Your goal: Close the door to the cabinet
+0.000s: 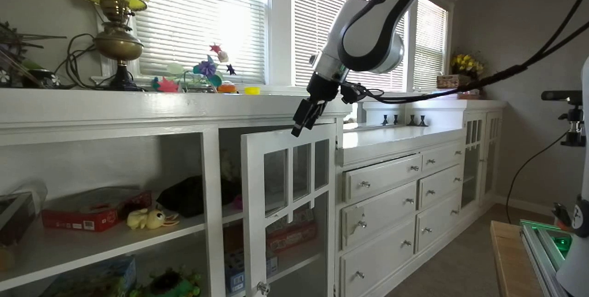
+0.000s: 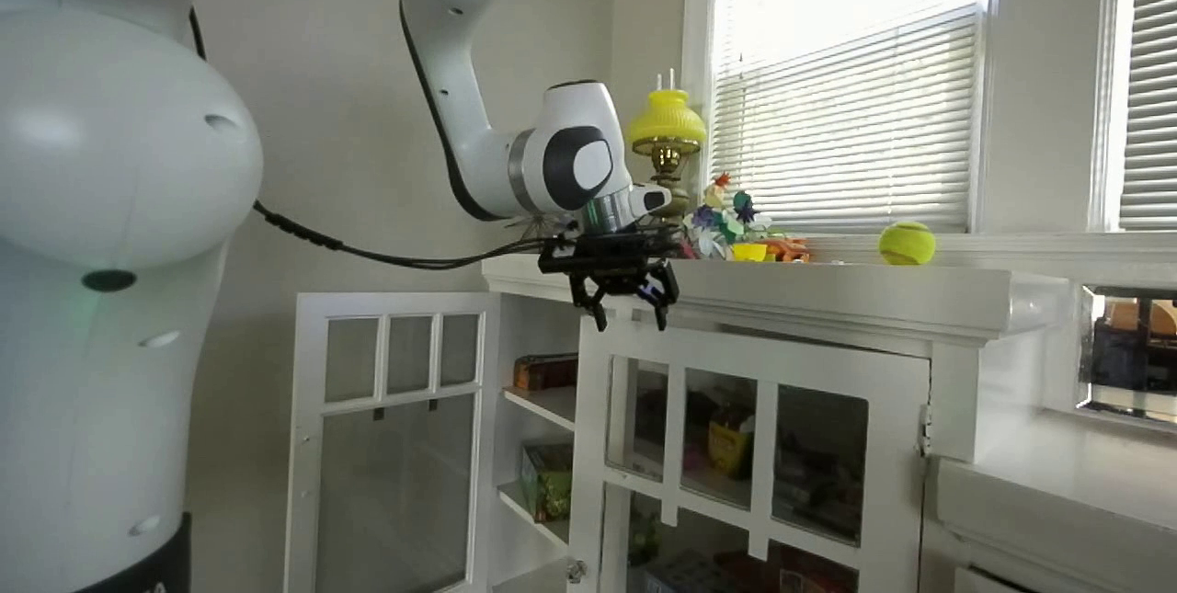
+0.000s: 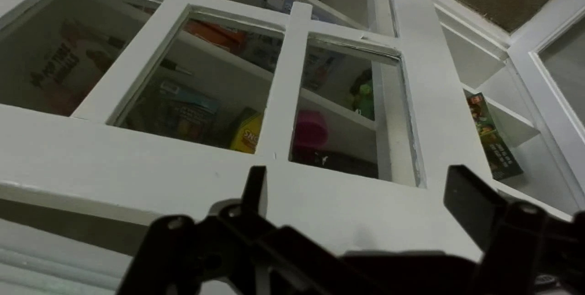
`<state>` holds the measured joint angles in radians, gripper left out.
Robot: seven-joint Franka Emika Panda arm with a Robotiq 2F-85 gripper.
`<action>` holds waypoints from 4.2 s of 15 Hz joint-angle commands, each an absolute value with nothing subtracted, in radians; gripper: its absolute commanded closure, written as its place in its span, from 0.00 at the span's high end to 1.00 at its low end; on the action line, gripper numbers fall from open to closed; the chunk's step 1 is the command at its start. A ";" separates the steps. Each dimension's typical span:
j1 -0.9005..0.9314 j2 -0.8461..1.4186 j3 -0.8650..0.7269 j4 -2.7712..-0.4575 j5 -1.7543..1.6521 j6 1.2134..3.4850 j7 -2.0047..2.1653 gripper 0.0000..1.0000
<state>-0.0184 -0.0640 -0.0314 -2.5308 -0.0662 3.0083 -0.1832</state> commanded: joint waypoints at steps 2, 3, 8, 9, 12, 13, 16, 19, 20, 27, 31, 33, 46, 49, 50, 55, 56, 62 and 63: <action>-0.020 -0.064 -0.031 -2.535 -0.081 3.016 -0.175 1.00; -0.021 -0.064 -0.031 -2.535 -0.081 3.016 -0.175 1.00; -0.013 -0.013 -0.027 -2.539 -0.040 3.098 -0.164 1.00; -0.005 -0.002 -0.027 -2.537 0.000 3.116 -0.178 1.00; 0.010 0.044 -0.010 -2.525 0.118 3.188 -0.210 1.00; 0.010 0.057 0.007 -2.520 0.164 3.214 -0.216 1.00; -0.020 0.105 0.068 -2.497 0.208 3.294 -0.197 1.00; -0.080 0.158 0.123 -2.475 0.157 3.361 -0.158 1.00; -0.106 0.179 0.140 -2.467 0.138 3.385 -0.152 1.00; -0.312 0.309 0.235 -2.423 -0.002 3.527 -0.141 1.00; -0.407 0.354 0.272 -2.402 -0.082 3.575 -0.130 1.00; -0.442 0.369 0.287 -2.391 -0.105 3.588 -0.128 1.00; -0.535 0.441 0.344 -2.274 -0.098 3.594 -0.140 1.00; -0.541 0.471 0.341 -2.234 -0.092 3.598 -0.141 1.00; -0.544 0.478 0.342 -2.226 -0.090 3.598 -0.139 1.00; -0.552 0.506 0.345 -2.197 -0.088 3.602 -0.143 1.00; -0.561 0.501 0.356 -2.206 -0.098 3.605 -0.138 1.00; -0.635 0.406 0.469 -2.383 -0.103 3.509 -0.070 1.00; -0.661 0.385 0.506 -2.430 -0.108 3.493 -0.055 1.00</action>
<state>-0.5901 0.4692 0.4240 -2.2986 -0.0740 3.5446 -0.1230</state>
